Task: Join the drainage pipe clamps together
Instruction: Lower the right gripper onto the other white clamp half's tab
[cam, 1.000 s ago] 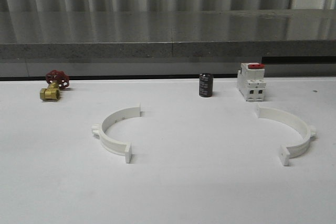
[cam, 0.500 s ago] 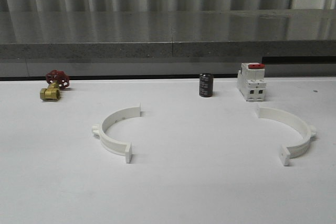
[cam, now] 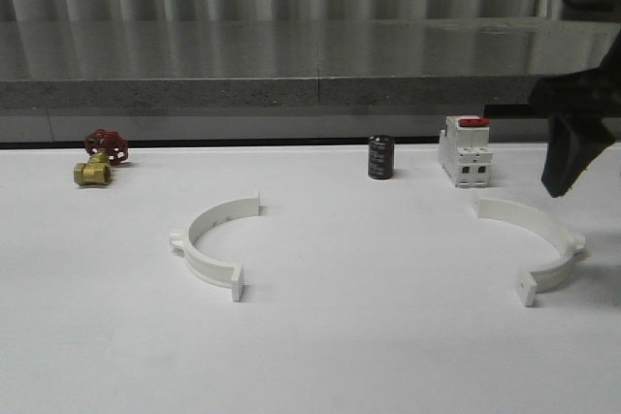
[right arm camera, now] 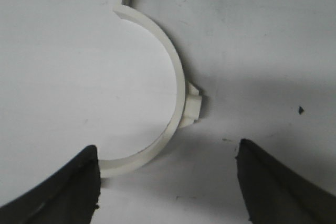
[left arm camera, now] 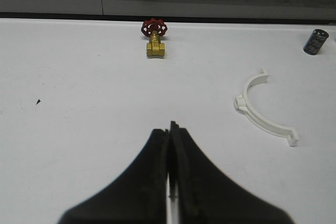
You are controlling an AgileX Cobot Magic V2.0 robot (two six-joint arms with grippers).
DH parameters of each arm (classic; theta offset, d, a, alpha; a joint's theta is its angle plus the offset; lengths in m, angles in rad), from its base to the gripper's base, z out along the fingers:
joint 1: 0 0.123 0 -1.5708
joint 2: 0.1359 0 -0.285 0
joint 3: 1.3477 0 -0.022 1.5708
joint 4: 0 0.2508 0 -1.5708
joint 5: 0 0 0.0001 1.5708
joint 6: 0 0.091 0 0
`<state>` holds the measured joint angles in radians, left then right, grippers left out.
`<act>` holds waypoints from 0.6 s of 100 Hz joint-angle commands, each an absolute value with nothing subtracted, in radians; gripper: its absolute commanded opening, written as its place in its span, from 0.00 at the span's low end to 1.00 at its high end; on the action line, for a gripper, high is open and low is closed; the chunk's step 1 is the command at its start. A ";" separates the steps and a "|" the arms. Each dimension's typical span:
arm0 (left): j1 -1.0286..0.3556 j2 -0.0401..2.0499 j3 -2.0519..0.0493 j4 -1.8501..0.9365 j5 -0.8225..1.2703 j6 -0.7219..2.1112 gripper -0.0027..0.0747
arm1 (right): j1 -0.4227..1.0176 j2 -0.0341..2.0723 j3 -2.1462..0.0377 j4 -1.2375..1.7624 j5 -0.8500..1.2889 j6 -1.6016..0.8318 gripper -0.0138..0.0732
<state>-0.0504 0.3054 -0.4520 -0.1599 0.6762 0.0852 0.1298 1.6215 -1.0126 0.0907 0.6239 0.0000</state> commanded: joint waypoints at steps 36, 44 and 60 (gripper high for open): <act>-0.046 0.312 -0.477 -0.174 0.610 0.087 0.01 | 0.130 1.811 -1.168 0.103 0.617 0.034 0.78; -0.046 0.312 -0.477 -0.174 0.610 0.087 0.01 | 0.130 1.820 -1.169 0.103 0.622 0.065 0.78; -0.046 0.312 -0.477 -0.174 0.610 0.087 0.01 | 0.130 1.826 -1.169 0.103 0.633 0.108 0.78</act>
